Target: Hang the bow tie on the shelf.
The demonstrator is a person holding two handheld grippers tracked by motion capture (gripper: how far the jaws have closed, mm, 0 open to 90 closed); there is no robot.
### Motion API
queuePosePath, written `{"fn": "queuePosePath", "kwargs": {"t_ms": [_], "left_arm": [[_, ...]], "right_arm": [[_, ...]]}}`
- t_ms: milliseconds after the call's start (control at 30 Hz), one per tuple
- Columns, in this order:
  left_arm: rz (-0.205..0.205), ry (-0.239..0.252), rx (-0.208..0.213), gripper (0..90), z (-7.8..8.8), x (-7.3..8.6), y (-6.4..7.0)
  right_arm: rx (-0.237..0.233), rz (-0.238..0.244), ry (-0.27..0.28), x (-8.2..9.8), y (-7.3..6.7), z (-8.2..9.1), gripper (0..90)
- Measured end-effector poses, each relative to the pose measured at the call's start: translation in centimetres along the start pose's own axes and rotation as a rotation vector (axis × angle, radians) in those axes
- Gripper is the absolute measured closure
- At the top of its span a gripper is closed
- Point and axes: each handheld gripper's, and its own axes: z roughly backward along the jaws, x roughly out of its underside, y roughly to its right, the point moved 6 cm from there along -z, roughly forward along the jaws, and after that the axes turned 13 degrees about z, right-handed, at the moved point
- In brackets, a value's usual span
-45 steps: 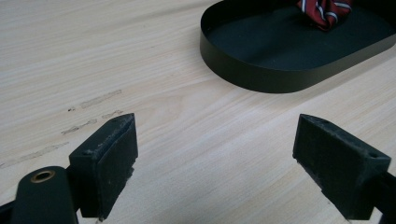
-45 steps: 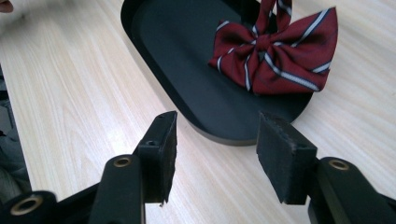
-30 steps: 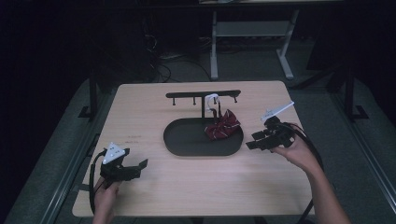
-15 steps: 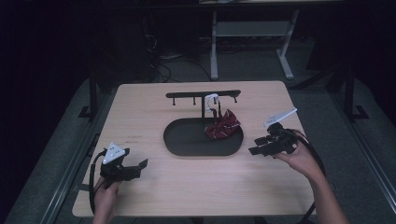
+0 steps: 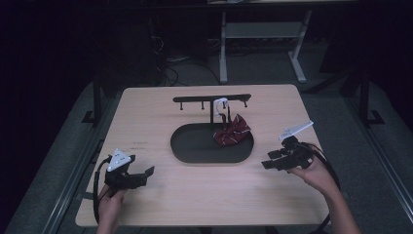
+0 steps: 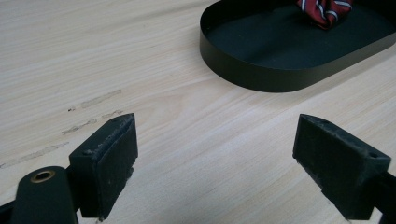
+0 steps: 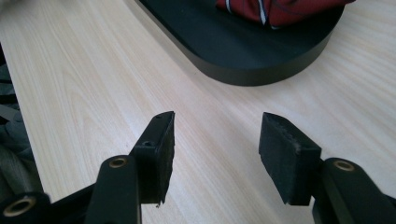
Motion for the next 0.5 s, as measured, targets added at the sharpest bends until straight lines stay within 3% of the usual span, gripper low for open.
{"fn": "queuePosePath", "kwargs": {"t_ms": [500], "left_arm": [[0.006,0.004,-0.010,13.6,0.1,-0.1,0.0]], "right_arm": [[-0.001,-0.028,0.031,3.0,-1.6,-0.2,43.4]]}}
